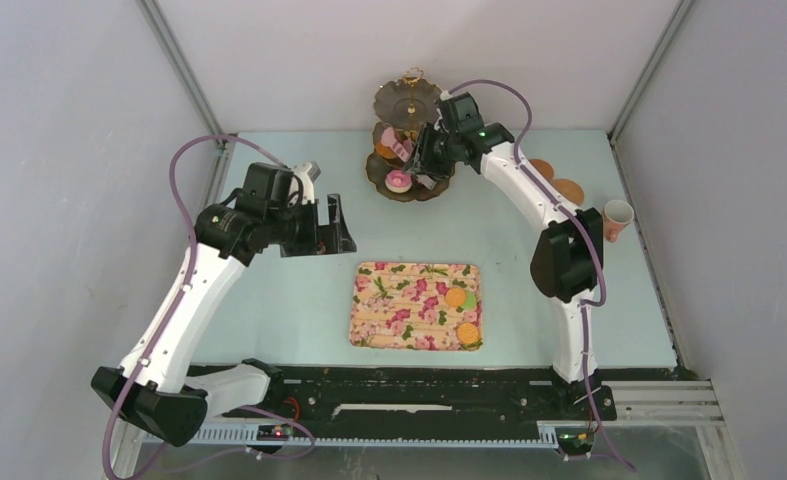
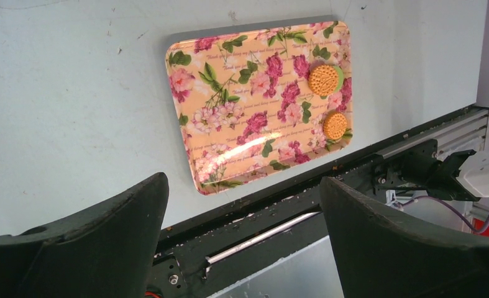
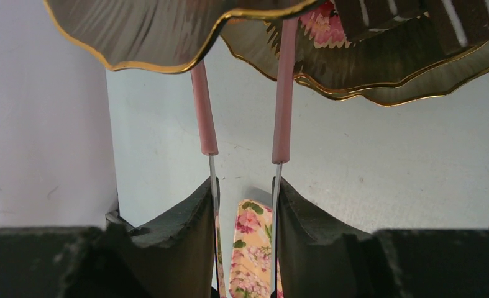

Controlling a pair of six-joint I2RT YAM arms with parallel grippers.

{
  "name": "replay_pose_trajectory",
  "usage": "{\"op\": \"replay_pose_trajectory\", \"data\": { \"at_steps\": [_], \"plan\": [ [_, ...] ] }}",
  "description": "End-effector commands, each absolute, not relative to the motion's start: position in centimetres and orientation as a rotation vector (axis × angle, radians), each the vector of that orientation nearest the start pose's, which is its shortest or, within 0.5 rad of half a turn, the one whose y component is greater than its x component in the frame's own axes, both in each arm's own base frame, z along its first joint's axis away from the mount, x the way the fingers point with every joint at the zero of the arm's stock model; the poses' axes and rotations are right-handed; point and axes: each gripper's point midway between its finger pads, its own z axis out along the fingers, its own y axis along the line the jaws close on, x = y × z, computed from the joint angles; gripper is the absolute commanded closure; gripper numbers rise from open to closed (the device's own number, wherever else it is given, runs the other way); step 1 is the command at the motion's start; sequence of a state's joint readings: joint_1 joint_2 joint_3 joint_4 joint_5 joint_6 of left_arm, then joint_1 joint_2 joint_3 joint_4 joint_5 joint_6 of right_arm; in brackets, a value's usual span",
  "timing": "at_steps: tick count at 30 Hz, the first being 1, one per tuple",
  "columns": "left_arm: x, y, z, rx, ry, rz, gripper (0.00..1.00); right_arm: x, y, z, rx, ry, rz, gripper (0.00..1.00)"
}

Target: Serve the afternoon tea

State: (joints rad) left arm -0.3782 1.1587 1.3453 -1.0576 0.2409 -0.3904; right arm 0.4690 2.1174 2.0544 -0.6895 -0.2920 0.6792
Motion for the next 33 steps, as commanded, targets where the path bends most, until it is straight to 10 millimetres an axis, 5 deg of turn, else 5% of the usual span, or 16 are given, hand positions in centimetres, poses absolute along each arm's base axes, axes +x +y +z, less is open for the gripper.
{"op": "replay_pose_trajectory", "data": {
  "at_steps": [1,12,21,26,33],
  "plan": [
    [23.2,-15.3,25.6,0.132,2.482,-0.627,0.02,47.5,32.1,23.0,0.088,2.365,0.927,0.61],
    [23.4,-15.4,25.9,0.137,2.475,-0.635,0.02,46.0,30.9,25.5,0.068,2.357,0.922,0.61],
    [23.4,-15.6,26.3,0.107,2.461,-0.653,0.02,40.6,28.9,26.0,-0.006,2.420,0.919,0.62],
    [22.9,-16.2,26.5,0.056,2.450,-0.725,0.02,34.6,27.2,24.7,-0.110,2.563,0.903,0.63],
    [21.2,-16.9,26.7,-0.042,2.416,-0.855,0.02,22.3,23.5,22.3,-0.449,2.693,0.736,0.63]
  ]
}}
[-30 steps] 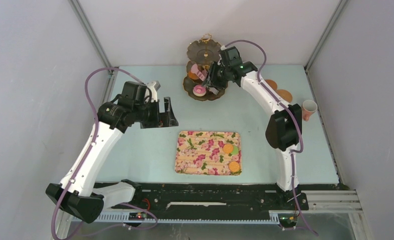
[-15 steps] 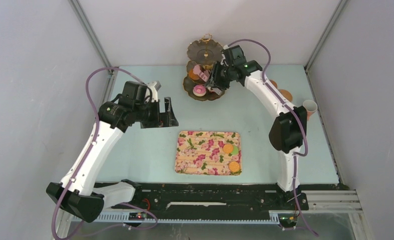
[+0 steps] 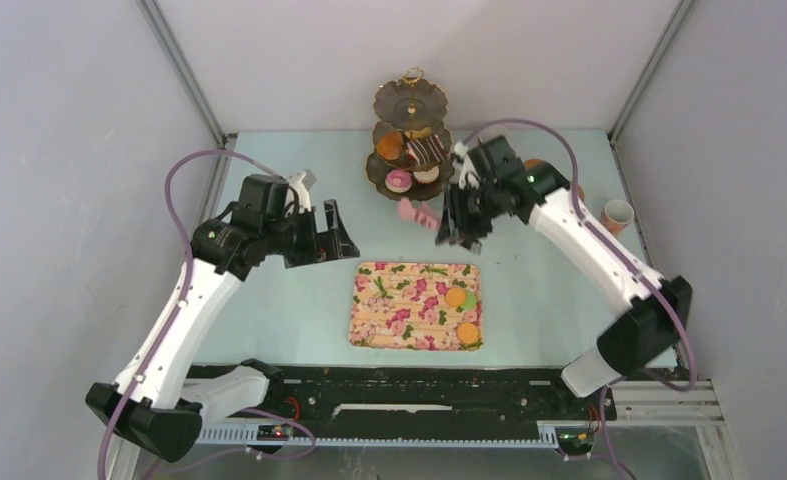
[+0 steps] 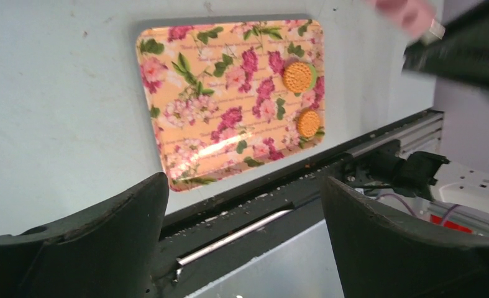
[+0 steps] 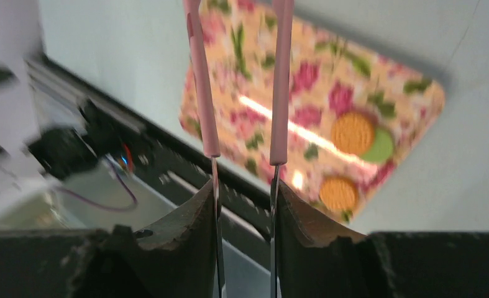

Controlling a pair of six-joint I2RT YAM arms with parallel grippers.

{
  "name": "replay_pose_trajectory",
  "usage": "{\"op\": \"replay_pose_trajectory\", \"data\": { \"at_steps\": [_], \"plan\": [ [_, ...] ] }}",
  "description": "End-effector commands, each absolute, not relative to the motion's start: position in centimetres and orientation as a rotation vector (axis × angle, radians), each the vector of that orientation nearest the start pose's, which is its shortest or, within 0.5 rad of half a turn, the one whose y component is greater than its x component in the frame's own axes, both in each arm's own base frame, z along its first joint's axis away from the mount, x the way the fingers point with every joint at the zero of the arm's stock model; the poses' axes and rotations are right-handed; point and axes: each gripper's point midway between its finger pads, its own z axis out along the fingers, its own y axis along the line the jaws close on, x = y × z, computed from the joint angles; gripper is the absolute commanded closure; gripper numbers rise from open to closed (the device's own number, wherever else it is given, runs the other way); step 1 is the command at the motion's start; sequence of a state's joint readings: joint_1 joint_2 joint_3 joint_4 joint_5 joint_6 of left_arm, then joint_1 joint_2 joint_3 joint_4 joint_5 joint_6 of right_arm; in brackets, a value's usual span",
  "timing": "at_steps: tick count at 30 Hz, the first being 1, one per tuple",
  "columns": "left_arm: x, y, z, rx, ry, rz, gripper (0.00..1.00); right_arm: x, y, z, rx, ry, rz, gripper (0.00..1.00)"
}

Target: Serve the afternoon tea

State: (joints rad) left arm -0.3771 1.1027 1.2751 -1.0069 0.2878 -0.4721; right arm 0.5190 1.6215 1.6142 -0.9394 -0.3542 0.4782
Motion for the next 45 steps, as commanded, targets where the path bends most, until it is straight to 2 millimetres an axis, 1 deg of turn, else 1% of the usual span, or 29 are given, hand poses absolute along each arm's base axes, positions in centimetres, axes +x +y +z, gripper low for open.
{"op": "replay_pose_trajectory", "data": {
  "at_steps": [1,3,4,6,7,8,14,16,21,28,36,45],
  "plan": [
    [20.9,-17.2,26.7,-0.060,2.410,-0.888,0.02,20.7,22.6,21.6,-0.477,2.721,0.681,0.63],
    [20.3,-17.7,26.7,-0.103,2.391,-0.967,0.02,18.1,20.7,20.4,-0.540,2.765,0.531,0.63],
    [19.9,-17.9,26.4,-0.126,2.389,-0.997,0.02,17.0,19.9,19.8,-0.572,2.788,0.446,0.63],
    [19.3,-18.1,26.5,-0.158,2.360,-1.054,0.02,15.7,18.2,19.0,-0.619,2.818,0.269,0.63],
    [19.0,-18.2,26.4,-0.175,2.350,-1.074,0.02,15.4,17.6,18.7,-0.645,2.820,0.187,0.63],
    [18.9,-18.1,26.3,-0.189,2.340,-1.086,0.02,15.3,17.4,18.4,-0.673,2.816,0.133,0.63],
    [18.1,-17.8,26.6,-0.216,2.316,-1.097,0.02,14.9,16.6,16.4,-0.789,2.871,-0.093,0.63],
    [18.1,-17.7,26.8,-0.209,2.316,-1.089,0.02,15.3,16.5,16.2,-0.808,2.856,-0.169,0.64],
    [18.2,-17.6,27.4,-0.187,2.314,-1.075,0.02,15.7,17.1,15.7,-0.859,2.860,-0.212,0.63],
    [18.0,-17.6,27.1,-0.176,2.327,-1.069,0.02,15.8,17.6,14.7,-0.909,2.868,-0.251,0.63],
    [17.9,-17.6,27.1,-0.160,2.340,-1.066,0.02,16.0,18.6,13.6,-0.959,2.877,-0.239,0.61],
    [18.1,-17.7,27.0,-0.146,2.355,-1.058,0.02,16.8,18.8,12.7,-0.978,2.870,-0.289,0.61]
  ]
}}
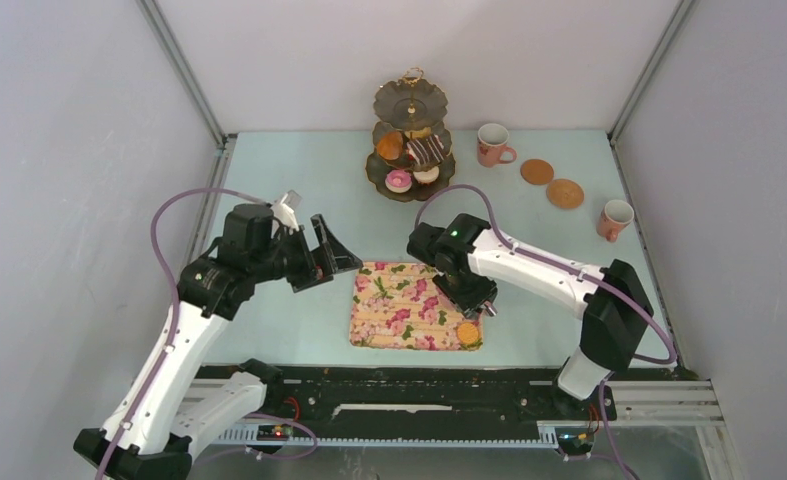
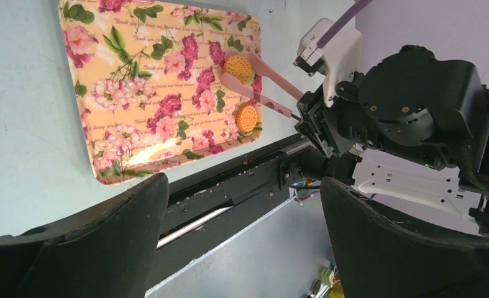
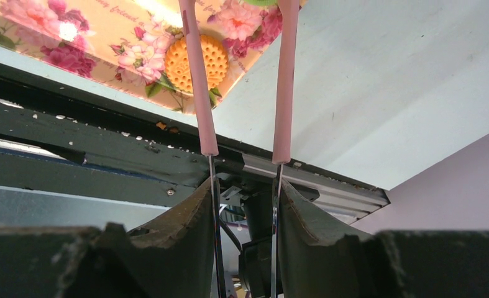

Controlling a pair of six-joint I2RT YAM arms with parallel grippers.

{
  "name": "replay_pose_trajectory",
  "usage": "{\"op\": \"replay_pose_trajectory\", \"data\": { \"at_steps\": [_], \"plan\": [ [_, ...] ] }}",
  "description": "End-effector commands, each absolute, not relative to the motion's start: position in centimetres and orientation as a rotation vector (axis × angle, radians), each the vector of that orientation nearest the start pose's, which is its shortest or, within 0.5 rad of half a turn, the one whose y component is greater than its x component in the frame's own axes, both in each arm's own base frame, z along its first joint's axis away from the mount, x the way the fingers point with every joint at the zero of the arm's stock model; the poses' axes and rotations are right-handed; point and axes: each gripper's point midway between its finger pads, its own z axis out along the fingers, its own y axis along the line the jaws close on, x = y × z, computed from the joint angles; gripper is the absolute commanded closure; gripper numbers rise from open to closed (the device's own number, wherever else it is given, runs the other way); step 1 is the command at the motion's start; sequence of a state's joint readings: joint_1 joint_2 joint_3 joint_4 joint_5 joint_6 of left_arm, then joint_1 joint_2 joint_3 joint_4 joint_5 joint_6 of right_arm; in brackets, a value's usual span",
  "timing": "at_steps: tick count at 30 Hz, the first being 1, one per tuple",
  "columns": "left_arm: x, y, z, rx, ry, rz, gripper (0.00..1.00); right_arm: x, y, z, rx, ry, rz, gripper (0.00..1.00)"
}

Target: Serve the afternoon tea

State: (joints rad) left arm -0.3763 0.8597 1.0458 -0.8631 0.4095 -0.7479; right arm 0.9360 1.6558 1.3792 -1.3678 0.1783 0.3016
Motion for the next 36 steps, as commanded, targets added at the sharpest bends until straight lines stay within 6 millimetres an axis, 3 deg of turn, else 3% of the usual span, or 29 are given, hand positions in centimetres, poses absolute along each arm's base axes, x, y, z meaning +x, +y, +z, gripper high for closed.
{"op": "replay_pose_trajectory", "data": {
  "at_steps": [1,7,15,19,23,26,30,36],
  "plan": [
    [18.1,-17.7,27.0,-0.144,2.357,-1.058,0.02,16.8,18.8,12.6,-0.980,2.869,-0.295,0.61],
    [18.2,-17.6,26.7,-0.143,2.366,-1.046,0.02,16.8,18.7,12.7,-0.977,2.864,-0.304,0.68],
    [18.5,-17.9,26.7,-0.139,2.369,-1.055,0.02,16.2,18.8,14.4,-0.936,2.829,-0.227,0.82],
    [18.7,-18.0,26.8,-0.141,2.368,-1.056,0.02,16.3,19.2,16.1,-0.868,2.772,-0.145,0.88],
    [18.7,-18.0,26.5,-0.144,2.380,-1.055,0.02,17.3,20.6,19.0,-0.768,2.638,0.068,0.94],
    [18.8,-18.1,26.2,-0.147,2.386,-1.052,0.02,19.9,21.6,22.6,-0.614,2.491,0.253,0.95],
    [19.2,-18.2,25.9,-0.146,2.392,-1.050,0.02,25.2,21.2,28.7,-0.342,2.295,0.454,0.97],
    [20.4,-18.0,25.8,-0.118,2.401,-0.985,0.02,33.1,20.3,35.1,-0.161,2.111,0.496,0.96]
  ]
}}
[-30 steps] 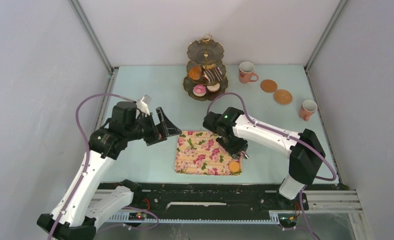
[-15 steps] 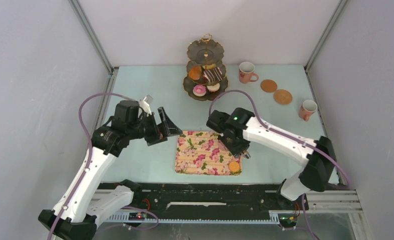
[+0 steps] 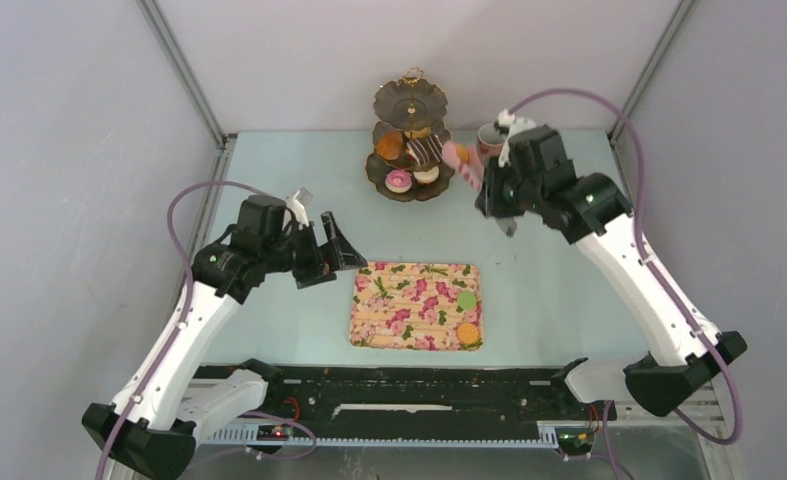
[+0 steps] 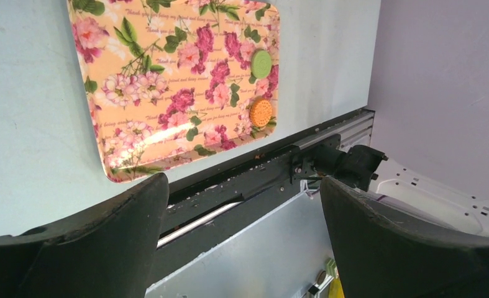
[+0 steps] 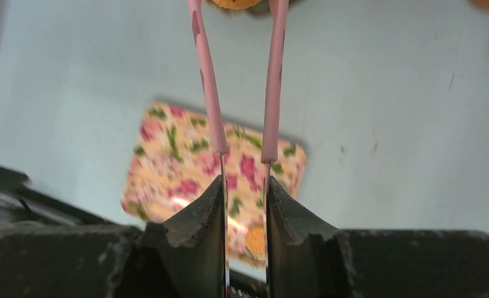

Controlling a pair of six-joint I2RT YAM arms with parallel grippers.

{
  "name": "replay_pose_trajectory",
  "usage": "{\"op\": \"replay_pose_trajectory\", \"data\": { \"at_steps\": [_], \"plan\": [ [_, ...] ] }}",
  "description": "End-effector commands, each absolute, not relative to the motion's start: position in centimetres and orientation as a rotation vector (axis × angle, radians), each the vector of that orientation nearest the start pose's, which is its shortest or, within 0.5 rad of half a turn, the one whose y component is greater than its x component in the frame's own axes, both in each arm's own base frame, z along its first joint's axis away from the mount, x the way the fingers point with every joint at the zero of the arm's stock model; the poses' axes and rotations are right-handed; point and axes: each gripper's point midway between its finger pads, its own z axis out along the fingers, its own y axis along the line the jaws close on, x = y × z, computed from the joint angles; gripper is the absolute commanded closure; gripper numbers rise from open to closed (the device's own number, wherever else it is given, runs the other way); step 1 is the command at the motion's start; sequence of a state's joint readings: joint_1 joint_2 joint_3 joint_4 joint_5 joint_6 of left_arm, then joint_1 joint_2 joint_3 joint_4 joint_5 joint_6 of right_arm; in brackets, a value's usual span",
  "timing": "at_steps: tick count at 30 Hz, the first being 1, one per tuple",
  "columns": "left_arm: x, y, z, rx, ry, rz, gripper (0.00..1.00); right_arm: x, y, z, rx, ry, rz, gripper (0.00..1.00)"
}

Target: Serve the afternoon tea

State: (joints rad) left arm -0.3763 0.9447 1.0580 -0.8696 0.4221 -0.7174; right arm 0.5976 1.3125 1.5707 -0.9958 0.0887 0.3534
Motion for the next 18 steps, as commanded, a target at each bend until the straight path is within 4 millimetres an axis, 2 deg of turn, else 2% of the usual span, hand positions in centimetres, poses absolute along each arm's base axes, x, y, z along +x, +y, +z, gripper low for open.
{"op": "replay_pose_trajectory", "data": {
  "at_steps": [1,2,7,11,12,18],
  "plan": [
    [20.6,-18.0,25.9,-0.107,2.398,-0.975,0.02,34.4,20.1,35.8,-0.146,2.094,0.490,0.96],
    [20.8,-17.9,25.9,-0.099,2.398,-0.961,0.02,35.7,19.9,36.8,-0.132,2.068,0.487,0.96],
    [21.4,-17.1,25.4,-0.047,2.428,-0.867,0.02,41.3,20.4,37.3,-0.132,2.064,0.484,0.96],
    [22.0,-16.2,25.1,-0.003,2.456,-0.765,0.02,44.8,21.1,36.5,-0.144,2.083,0.477,0.96],
    [22.2,-16.1,25.1,0.004,2.458,-0.750,0.02,45.9,21.4,35.8,-0.144,2.096,0.470,0.96],
    [23.4,-16.2,25.0,0.025,2.471,-0.739,0.02,48.8,22.4,34.4,-0.153,2.104,0.468,0.96]
  ]
}}
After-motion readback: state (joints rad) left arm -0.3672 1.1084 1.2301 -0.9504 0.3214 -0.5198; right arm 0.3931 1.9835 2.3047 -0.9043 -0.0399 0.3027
